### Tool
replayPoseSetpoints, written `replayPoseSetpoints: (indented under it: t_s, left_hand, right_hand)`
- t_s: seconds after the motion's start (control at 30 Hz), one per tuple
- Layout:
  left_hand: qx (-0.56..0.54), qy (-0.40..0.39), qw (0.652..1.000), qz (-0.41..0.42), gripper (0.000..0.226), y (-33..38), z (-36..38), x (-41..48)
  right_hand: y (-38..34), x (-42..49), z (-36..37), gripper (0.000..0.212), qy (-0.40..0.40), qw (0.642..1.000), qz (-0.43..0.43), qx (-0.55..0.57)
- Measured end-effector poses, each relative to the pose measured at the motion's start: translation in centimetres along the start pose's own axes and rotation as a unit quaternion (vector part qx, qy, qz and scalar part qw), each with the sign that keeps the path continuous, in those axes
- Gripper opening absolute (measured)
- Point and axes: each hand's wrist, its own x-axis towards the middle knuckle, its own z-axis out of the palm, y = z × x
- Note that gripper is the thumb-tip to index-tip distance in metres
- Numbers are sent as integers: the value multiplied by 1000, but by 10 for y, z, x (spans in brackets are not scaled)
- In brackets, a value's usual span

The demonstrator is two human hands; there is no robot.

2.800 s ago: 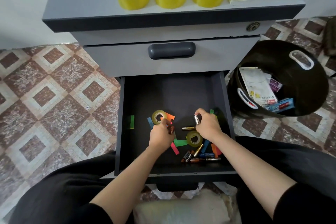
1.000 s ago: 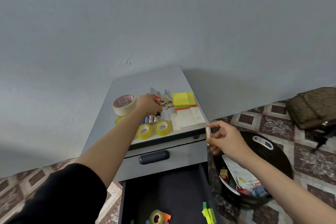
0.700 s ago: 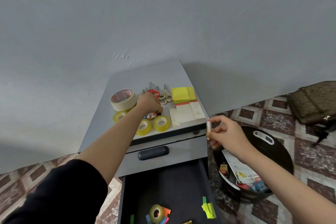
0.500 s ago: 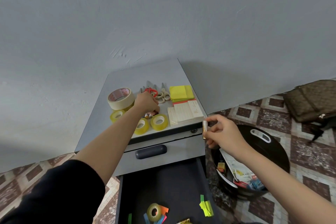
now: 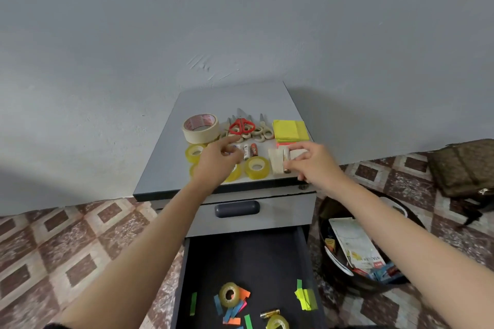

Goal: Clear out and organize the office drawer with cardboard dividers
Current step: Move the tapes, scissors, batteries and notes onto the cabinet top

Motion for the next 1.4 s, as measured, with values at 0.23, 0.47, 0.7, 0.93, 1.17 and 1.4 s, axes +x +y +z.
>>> replayPoseSetpoints:
  t_s: [0.23, 0.47, 0.7, 0.93, 1.17, 1.4]
  left_hand:
    - [-33, -37, 999, 4, 30, -54, -15, -58]
    - [9, -38, 999, -23, 29, -107, -39, -82]
    - [0, -48, 998, -42, 29, -125, -41, -85]
    - [-10, -65, 997, -40, 30, -126, -38, -88]
    - [2, -76, 996, -47, 27, -124, -36, -91]
    - [20, -89, 995, -46, 25, -112, -35, -104]
  right_hand:
    - [-32, 47, 33, 38, 4, 993, -7, -120]
    - [-33, 80, 54, 29, 8, 966, 21, -258]
    - [-29, 89, 64, 16, 6, 953, 18, -303]
    - [-29, 89, 66, 26, 14, 958, 12, -287]
    - [-33, 79, 62, 24, 31, 961, -9, -274]
    - [-51, 37, 61, 10, 56, 973, -105, -198]
